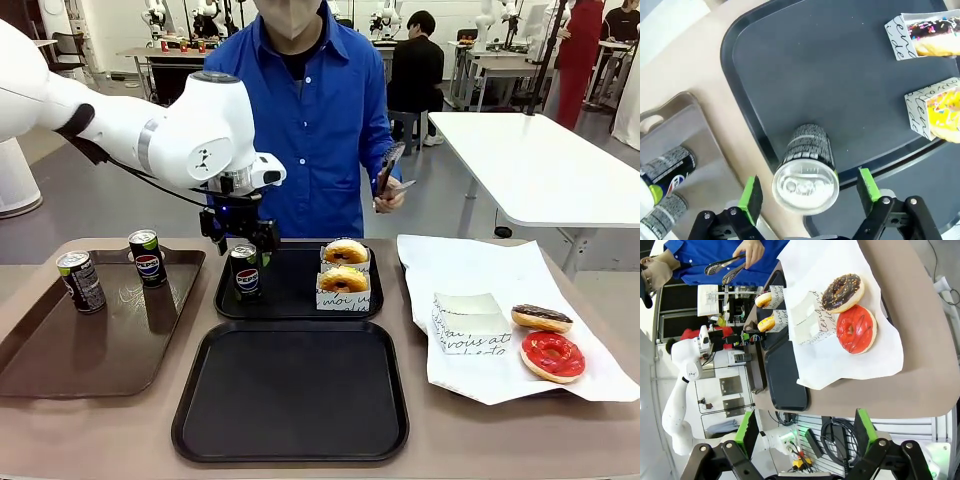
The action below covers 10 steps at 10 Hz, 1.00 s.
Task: Set up donuts and drinks on trays.
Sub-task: Pick up one Pepsi coke and place it on the Flat Tray.
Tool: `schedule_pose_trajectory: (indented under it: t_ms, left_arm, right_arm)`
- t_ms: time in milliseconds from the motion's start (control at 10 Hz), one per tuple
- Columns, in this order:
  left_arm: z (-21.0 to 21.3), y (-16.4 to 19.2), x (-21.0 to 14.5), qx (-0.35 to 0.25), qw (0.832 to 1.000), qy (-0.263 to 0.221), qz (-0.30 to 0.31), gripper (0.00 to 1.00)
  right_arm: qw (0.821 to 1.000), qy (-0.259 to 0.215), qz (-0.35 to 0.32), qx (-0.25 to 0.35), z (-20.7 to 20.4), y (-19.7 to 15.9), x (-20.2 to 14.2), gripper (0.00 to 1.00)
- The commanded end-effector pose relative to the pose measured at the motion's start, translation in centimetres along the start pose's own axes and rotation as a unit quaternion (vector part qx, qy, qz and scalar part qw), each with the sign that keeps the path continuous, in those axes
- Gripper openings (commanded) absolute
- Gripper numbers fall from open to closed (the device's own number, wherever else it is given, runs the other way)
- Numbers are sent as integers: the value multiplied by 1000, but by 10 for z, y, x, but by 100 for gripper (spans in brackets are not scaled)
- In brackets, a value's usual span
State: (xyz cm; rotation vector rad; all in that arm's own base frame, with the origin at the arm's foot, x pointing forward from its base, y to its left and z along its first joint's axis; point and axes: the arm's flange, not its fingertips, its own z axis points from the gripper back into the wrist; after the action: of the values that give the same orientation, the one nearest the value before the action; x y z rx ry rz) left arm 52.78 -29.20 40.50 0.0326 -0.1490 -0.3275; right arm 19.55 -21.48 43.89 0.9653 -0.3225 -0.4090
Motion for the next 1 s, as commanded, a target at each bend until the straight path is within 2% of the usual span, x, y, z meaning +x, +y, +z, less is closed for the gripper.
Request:
schedule_pose_trajectory:
  t_ms: [0, 200, 500, 700, 900]
  left_arm:
    - [28, 2, -18, -1, 1000, 7, 11, 100]
    - [55, 8, -41, -1, 1000, 16, 5, 100]
    - [86, 23, -85, -44, 998, 25, -26, 100]
    - [102, 33, -123, -68, 997, 8, -39, 100]
    - [103, 42, -146, -77, 997, 0, -26, 100]
  right_arm:
    - [1000, 4, -2, 0, 0, 0, -1, 100]
    - [1000, 4, -2, 0, 0, 0, -1, 100]
    - [1000, 4, -2, 0, 0, 0, -1, 100]
    - [1000, 4, -2, 0, 0, 0, -1, 100]
    - [1000, 4, -2, 0, 0, 0, -1, 100]
